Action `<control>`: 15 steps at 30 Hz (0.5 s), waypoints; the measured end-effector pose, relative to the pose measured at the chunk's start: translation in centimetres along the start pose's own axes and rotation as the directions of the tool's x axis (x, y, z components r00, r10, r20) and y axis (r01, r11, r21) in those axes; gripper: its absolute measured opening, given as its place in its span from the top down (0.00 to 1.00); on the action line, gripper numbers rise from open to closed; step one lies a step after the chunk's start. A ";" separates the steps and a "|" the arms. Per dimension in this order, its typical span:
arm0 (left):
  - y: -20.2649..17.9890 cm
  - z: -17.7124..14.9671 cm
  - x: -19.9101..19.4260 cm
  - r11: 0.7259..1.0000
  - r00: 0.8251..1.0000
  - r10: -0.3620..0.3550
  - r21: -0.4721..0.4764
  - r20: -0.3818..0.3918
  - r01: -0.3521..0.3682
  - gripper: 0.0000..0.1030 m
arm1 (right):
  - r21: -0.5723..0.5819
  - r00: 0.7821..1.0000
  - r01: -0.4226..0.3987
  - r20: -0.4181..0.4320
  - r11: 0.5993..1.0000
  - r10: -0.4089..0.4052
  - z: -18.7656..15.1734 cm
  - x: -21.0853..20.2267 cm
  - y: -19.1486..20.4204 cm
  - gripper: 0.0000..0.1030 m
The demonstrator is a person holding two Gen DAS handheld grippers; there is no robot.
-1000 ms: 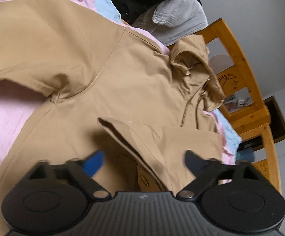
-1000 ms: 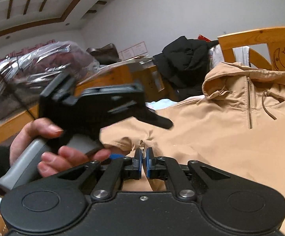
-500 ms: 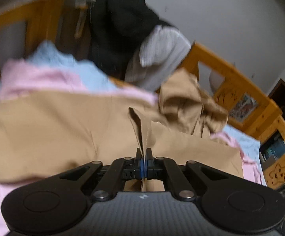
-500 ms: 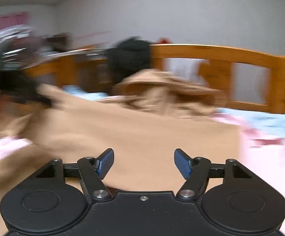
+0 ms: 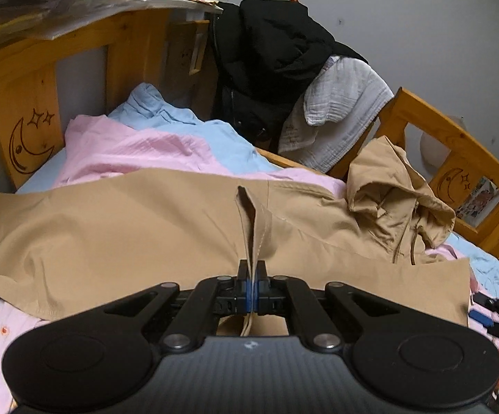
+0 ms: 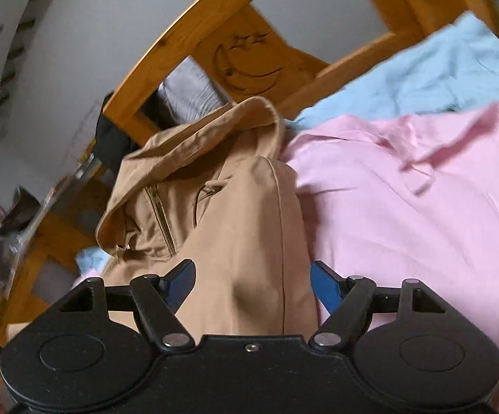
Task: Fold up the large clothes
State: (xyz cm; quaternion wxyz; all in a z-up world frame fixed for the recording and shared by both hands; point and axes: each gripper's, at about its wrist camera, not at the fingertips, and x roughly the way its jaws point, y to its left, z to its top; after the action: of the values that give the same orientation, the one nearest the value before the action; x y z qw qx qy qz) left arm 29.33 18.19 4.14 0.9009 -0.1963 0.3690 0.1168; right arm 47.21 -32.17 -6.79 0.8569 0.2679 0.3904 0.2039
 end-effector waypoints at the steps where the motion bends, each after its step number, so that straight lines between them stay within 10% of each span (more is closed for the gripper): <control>1: -0.2 -0.1 0.1 1.000 1.000 -0.009 0.002 -0.001 0.009 1.00 | -0.034 1.000 0.019 -0.004 0.999 -0.019 0.3 0.4 0.7 0.26; 11: -2.6 1.0 -2.3 0.993 0.992 -0.118 0.034 0.047 0.116 1.00 | -0.380 0.983 0.179 0.023 0.907 -0.184 -3.0 -1.9 6.6 0.27; 15: -5.1 2.9 -4.5 0.986 0.986 -0.153 0.078 0.073 0.147 1.00 | -0.693 0.971 0.235 0.129 0.682 -0.203 -8.5 -5.6 8.8 0.22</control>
State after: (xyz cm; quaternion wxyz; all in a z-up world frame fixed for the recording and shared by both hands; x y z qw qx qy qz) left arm 29.74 14.61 10.59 0.9275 -0.1862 0.3212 0.0430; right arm 35.92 -25.97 -2.96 0.9199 -0.1229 0.2948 0.2276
